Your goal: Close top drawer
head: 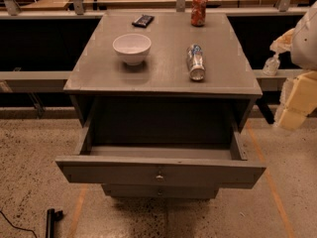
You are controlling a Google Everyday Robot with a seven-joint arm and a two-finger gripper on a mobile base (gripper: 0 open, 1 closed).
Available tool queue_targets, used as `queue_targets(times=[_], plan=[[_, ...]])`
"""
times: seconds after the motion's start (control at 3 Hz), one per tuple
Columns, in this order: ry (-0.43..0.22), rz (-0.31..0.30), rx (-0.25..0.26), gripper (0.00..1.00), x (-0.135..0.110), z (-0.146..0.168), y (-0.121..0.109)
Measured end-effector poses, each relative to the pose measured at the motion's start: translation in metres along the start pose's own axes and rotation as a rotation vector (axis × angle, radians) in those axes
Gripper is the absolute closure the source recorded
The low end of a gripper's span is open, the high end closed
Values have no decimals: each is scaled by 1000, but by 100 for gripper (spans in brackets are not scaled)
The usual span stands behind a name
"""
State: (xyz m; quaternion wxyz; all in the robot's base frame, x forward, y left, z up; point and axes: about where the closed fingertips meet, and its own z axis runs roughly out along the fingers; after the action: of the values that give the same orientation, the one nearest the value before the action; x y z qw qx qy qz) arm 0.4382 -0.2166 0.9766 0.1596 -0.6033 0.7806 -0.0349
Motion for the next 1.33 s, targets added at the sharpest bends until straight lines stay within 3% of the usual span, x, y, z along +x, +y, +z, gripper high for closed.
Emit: queue_targets(times=[0.33,0.67,1.0,1.33], plan=[[0,0,0,0,0,0,0],[-60,17,26,0,-2,5,0],[-144,18,30,15,-10,36,9],[-206,51,-15,39,-12,93,27]])
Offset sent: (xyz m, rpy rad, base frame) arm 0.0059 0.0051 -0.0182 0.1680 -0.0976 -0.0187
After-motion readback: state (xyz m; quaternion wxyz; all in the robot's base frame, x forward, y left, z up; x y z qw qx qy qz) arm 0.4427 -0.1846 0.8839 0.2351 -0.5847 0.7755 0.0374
